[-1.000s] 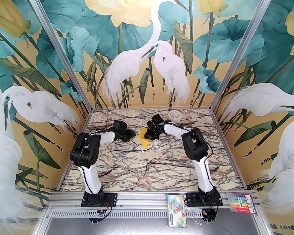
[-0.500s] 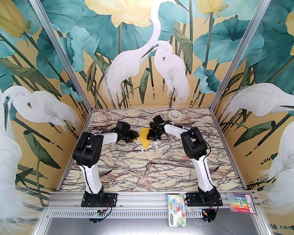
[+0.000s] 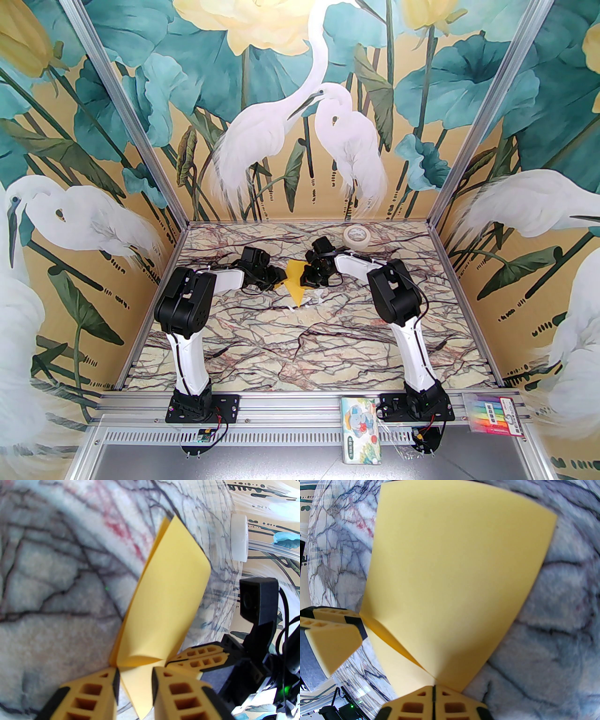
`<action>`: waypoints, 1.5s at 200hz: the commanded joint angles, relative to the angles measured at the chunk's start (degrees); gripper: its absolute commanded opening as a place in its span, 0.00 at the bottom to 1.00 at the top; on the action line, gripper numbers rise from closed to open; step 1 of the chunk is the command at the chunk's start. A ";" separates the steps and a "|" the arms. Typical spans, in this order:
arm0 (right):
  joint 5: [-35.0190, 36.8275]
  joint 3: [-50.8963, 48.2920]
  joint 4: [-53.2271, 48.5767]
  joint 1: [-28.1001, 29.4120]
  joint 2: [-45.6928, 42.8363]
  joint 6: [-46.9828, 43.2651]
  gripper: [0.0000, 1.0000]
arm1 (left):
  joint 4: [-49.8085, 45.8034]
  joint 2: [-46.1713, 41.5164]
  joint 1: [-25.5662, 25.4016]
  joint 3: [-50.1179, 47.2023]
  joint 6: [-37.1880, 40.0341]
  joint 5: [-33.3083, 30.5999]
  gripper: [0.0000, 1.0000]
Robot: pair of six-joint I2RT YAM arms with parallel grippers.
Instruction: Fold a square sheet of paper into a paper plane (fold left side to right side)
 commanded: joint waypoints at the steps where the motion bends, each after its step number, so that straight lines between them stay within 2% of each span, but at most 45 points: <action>1: 0.91 -0.54 -0.23 0.01 1.39 0.09 0.06 | -0.78 2.09 -0.31 1.59 1.27 0.42 0.30; 27: 0.81 -0.75 -0.19 0.00 1.39 0.10 0.06 | 0.90 1.70 -0.31 1.09 0.85 0.98 0.30; 81: 0.59 -0.63 0.00 -0.05 1.87 0.38 0.06 | 8.54 -0.14 -0.38 -3.08 -0.24 6.89 0.29; 125: 0.35 -0.51 0.30 -0.19 1.89 0.81 0.07 | 9.31 -1.16 -0.71 -5.76 0.90 7.31 0.28; 152: -0.04 -0.62 0.54 -0.36 1.65 1.02 0.08 | 10.45 -1.63 -0.67 -6.74 0.74 7.29 0.24; 163: -0.10 -0.64 0.68 -0.48 1.40 1.12 0.10 | 10.63 -1.50 -0.65 -6.61 0.65 7.34 0.17; 207: -0.17 -0.53 1.20 -0.61 -1.08 1.67 0.21 | 9.33 -2.67 -0.82 -6.72 0.32 4.40 0.12; 221: 0.31 -0.71 1.50 -0.60 -2.29 2.16 0.24 | 8.13 -3.39 -1.01 -6.67 0.23 2.36 0.08; 231: 1.03 -1.27 1.89 -0.63 -3.20 2.82 0.24 | 7.00 -3.93 -1.31 -6.58 0.30 0.72 0.05; 271: 3.57 -5.66 5.43 -0.62 -7.25 6.92 0.23 | 4.35 -6.33 -3.56 -7.11 -0.47 -5.29 0.04; 300: 1.96 -8.70 9.13 -0.51 -8.54 10.29 0.21 | 2.82 -6.90 -5.47 -7.52 -1.78 -9.91 0.03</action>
